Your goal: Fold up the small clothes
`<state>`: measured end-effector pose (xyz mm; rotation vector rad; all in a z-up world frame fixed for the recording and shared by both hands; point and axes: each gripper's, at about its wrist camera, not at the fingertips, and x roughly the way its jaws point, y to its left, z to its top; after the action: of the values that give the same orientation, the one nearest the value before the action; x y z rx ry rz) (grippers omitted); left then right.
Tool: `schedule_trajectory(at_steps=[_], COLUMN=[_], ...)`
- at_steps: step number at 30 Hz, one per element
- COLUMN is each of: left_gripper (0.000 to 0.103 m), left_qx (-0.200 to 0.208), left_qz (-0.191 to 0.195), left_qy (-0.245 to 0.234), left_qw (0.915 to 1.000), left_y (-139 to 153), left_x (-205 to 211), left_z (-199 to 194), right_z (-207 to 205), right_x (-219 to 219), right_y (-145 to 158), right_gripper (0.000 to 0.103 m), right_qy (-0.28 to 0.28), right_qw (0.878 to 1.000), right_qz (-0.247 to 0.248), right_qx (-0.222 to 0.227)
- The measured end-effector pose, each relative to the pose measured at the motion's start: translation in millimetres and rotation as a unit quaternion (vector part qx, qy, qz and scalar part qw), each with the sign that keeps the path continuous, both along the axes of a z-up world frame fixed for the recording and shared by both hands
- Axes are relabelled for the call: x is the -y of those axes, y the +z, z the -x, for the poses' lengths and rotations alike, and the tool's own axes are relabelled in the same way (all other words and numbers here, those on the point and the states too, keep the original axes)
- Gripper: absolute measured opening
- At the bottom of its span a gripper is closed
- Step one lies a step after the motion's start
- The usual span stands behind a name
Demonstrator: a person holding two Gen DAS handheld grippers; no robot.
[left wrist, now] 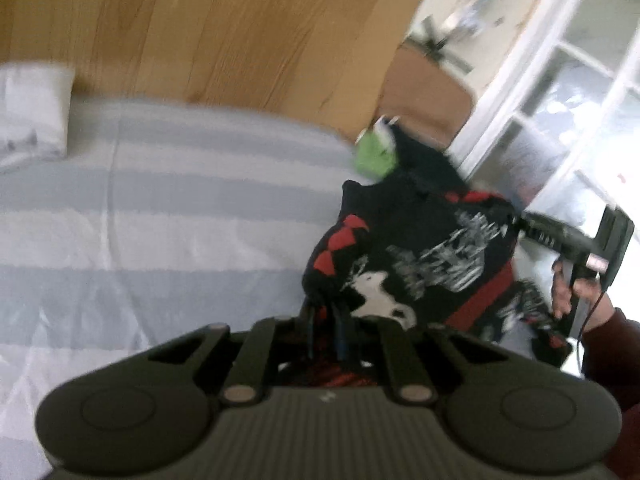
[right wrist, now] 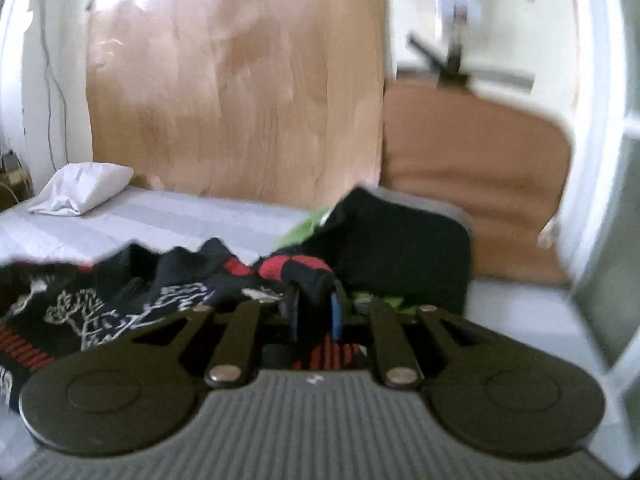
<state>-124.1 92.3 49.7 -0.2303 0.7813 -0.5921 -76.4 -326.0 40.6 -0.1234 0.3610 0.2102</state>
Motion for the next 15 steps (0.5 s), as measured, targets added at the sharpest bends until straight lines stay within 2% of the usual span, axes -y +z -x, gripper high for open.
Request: schedule_trajectory(at_steps=[3, 7, 10, 13, 15], left_gripper=[0.009, 0.009, 0.01, 0.014, 0.033], left_qx=[0.038, 0.073, 0.037, 0.008, 0.0], left_qz=[0.02, 0.025, 0.029, 0.013, 0.002], left_qy=[-0.011, -0.022, -0.019, -0.032, -0.038], left_qw=[0.999, 0.9967, 0.9987, 0.9994, 0.9993], left_y=[18.3, 22.1, 5.3, -11.7, -18.9], left_x=[-7.0, -13.0, -15.5, -6.0, -0.1], left_z=[25.5, 51.3, 45.0, 31.2, 24.2], right_z=[48.7, 100.7, 118.7, 114.8, 110.9], right_x=[-1.0, 14.0, 32.8, 34.6, 31.6], right_y=[7.1, 0.0, -24.0, -45.4, -49.4], right_gripper=[0.017, 0.016, 0.017, 0.017, 0.02], right_qy=[-0.008, -0.03, -0.054, -0.061, -0.059], right_qw=[0.999, 0.997, 0.993, 0.991, 0.991], right_qz=[-0.007, -0.052, -0.106, -0.112, -0.108], right_qx=[0.039, 0.05, 0.003, -0.039, -0.058])
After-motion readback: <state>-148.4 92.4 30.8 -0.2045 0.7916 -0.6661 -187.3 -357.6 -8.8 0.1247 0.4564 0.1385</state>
